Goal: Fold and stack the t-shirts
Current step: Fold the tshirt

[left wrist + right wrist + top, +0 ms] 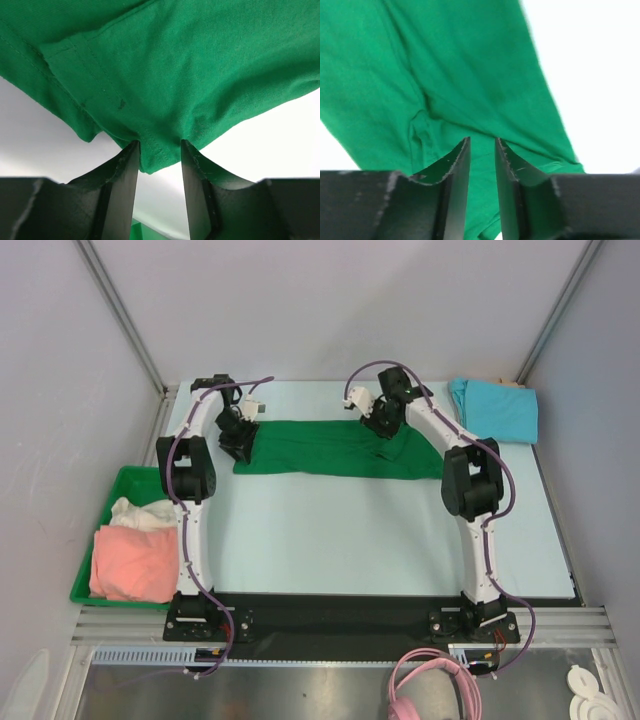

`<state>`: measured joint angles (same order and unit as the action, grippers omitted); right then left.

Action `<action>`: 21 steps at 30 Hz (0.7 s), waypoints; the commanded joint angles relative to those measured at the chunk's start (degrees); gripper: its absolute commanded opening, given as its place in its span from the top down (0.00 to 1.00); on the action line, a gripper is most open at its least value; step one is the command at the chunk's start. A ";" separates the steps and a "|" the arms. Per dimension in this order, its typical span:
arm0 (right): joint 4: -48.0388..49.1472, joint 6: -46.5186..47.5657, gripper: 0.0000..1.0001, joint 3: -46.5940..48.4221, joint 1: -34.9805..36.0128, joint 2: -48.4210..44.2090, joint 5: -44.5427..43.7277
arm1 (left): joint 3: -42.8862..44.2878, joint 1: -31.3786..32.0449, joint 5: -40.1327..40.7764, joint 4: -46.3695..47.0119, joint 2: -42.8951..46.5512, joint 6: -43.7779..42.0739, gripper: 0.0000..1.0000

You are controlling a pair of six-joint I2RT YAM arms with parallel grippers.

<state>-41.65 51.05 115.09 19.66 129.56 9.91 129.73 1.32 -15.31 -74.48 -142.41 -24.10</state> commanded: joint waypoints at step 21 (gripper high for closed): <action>-2.39 -1.21 0.68 -10.68 -2.43 -4.14 3.45 | 0.35 0.35 -0.16 -0.14 0.38 -0.60 0.57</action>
<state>-44.27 50.61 101.19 17.50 125.58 13.52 129.73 1.34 -15.22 -74.48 -142.41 -24.10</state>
